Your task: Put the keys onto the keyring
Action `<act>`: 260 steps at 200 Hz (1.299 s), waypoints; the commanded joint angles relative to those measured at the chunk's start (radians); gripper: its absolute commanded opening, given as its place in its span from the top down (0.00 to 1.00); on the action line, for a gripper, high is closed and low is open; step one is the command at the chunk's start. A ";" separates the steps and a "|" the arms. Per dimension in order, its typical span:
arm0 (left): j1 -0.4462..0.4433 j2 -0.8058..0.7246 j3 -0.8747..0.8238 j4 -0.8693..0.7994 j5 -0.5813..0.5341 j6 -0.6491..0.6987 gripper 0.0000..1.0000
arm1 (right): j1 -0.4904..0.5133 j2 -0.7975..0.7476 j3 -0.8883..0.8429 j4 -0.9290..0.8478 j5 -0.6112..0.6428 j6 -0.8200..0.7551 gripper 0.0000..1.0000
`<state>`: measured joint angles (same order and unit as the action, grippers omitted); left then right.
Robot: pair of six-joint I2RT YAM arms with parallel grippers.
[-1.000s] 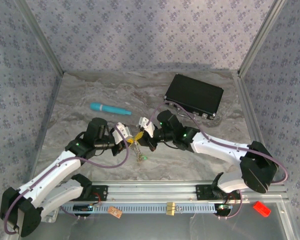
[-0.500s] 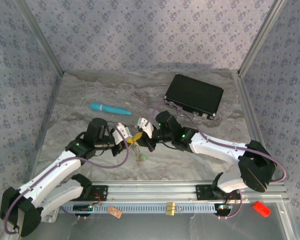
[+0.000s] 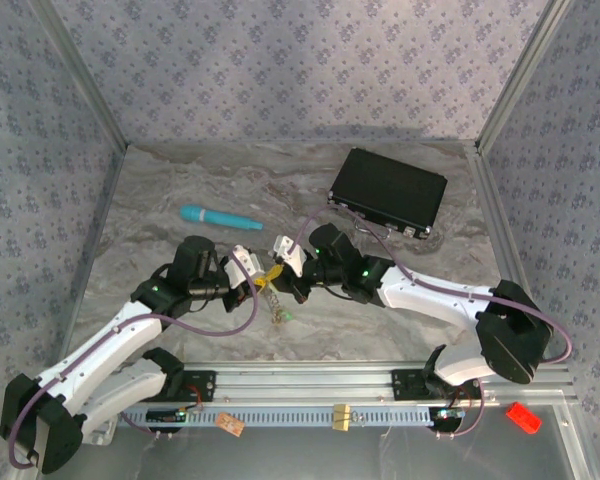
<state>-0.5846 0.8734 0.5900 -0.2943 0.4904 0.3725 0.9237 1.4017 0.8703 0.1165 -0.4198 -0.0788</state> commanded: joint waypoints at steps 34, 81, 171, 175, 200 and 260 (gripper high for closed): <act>-0.009 -0.016 0.004 0.031 0.039 0.012 1.00 | -0.005 -0.011 -0.017 -0.015 0.080 0.025 1.00; -0.009 -0.023 0.004 0.035 0.036 0.032 1.00 | -0.012 -0.001 -0.003 -0.054 0.072 0.037 1.00; -0.023 -0.027 -0.060 0.244 0.074 0.109 1.00 | -0.090 -0.160 -0.055 -0.133 -0.043 -0.131 0.68; -0.023 -0.027 -0.068 0.264 0.083 0.111 1.00 | -0.094 -0.173 -0.057 -0.143 -0.057 -0.161 0.67; -0.023 -0.031 -0.112 0.383 0.145 0.122 1.00 | -0.090 -0.206 -0.047 -0.226 -0.107 -0.395 0.68; -0.030 -0.023 -0.128 0.402 0.208 0.143 1.00 | -0.081 -0.141 -0.007 -0.220 -0.161 -0.549 0.70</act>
<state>-0.6014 0.8581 0.4591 0.0364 0.6258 0.4866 0.8383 1.2213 0.8246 -0.0830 -0.5327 -0.5472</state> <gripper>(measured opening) 0.043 0.306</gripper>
